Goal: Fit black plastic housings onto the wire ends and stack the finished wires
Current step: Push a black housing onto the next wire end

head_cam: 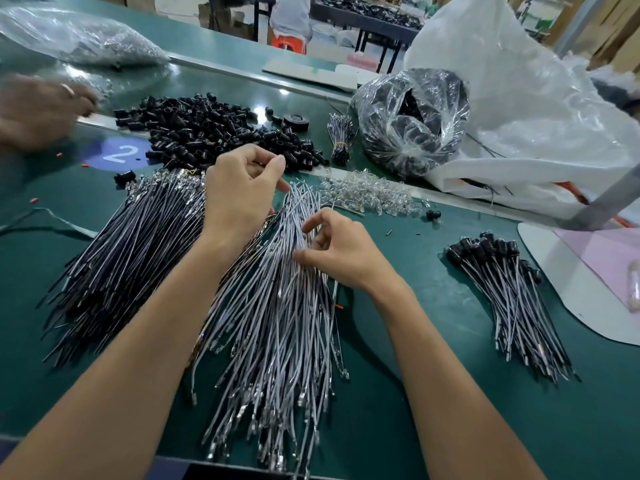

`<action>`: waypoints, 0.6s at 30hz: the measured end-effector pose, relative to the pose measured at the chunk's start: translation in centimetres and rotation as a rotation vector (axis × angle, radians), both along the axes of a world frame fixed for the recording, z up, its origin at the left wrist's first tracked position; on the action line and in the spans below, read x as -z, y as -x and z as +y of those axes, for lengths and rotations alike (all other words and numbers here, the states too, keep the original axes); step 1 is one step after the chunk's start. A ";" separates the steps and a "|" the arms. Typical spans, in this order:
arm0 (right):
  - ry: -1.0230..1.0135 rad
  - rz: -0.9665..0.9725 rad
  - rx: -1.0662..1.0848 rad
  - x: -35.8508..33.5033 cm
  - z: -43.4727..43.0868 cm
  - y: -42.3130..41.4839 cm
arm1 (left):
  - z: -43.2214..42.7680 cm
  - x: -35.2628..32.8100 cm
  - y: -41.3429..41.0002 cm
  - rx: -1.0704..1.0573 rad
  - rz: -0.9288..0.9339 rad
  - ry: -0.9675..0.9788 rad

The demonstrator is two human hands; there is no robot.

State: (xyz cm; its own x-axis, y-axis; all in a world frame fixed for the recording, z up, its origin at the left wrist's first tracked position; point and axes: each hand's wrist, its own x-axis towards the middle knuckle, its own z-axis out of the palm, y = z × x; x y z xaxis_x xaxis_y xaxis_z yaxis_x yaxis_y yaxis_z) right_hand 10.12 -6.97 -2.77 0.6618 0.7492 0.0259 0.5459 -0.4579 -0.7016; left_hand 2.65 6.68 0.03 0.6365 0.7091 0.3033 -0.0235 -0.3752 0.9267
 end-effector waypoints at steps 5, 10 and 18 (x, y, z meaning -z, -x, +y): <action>0.002 0.081 0.054 -0.5 -0.2 -0.4 | 1.5 -1.5 1.6 0.120 0.627 -0.315; 0.017 0.141 0.077 -0.8 -0.5 -0.7 | 0.2 -0.6 5.7 0.036 0.845 -0.429; 0.036 0.075 0.122 -0.5 -0.5 -0.9 | -4.5 1.6 11.8 -0.175 0.792 -0.538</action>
